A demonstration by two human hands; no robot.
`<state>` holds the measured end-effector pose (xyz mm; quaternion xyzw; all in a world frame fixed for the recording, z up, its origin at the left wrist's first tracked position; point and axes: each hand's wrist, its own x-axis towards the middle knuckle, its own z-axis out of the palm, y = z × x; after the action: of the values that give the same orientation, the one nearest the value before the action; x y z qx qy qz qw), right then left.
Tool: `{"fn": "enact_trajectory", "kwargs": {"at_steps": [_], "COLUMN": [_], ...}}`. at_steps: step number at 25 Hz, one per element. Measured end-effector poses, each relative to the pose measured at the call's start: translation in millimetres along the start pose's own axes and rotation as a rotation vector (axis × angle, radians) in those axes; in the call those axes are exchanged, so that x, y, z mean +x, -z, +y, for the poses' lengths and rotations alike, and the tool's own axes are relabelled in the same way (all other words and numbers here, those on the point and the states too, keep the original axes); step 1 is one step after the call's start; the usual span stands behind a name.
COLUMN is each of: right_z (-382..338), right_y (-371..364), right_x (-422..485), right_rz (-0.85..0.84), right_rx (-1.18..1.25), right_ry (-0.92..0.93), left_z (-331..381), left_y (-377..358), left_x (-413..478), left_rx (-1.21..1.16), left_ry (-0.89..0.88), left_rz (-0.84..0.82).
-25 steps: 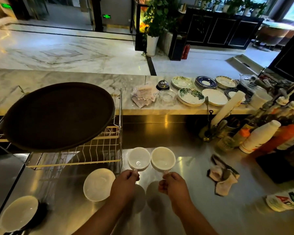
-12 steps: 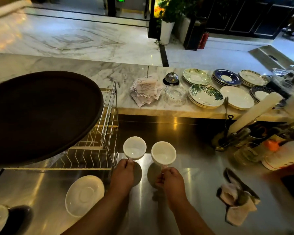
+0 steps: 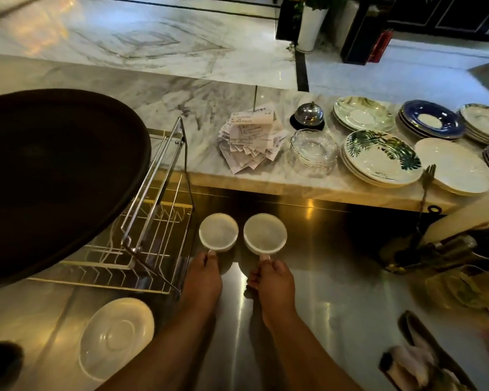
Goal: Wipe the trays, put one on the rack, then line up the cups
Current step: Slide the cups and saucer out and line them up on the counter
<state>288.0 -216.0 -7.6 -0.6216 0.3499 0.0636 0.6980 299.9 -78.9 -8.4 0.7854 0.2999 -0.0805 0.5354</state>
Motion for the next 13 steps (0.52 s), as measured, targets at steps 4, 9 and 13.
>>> {"fn": "enact_trajectory", "kwargs": {"at_steps": [4, 9, 13], "right_z": [1.0, 4.5, 5.6], "right_y": [-7.9, -13.6, -16.5], "right_x": [13.2, 23.4, 27.9], "right_rz": [-0.019, -0.02, -0.025], "right_rx": [0.027, 0.041, 0.041], "right_ry": [-0.023, -0.036, -0.029], "left_z": [-2.9, -5.1, -4.9], "left_y": [-4.8, -5.7, -10.4], "left_x": [14.1, 26.2, 30.6], "left_rx": [-0.006, -0.103, -0.144], "left_ry": [-0.046, -0.068, -0.019], "left_rz": [0.003, -0.015, 0.008]}}
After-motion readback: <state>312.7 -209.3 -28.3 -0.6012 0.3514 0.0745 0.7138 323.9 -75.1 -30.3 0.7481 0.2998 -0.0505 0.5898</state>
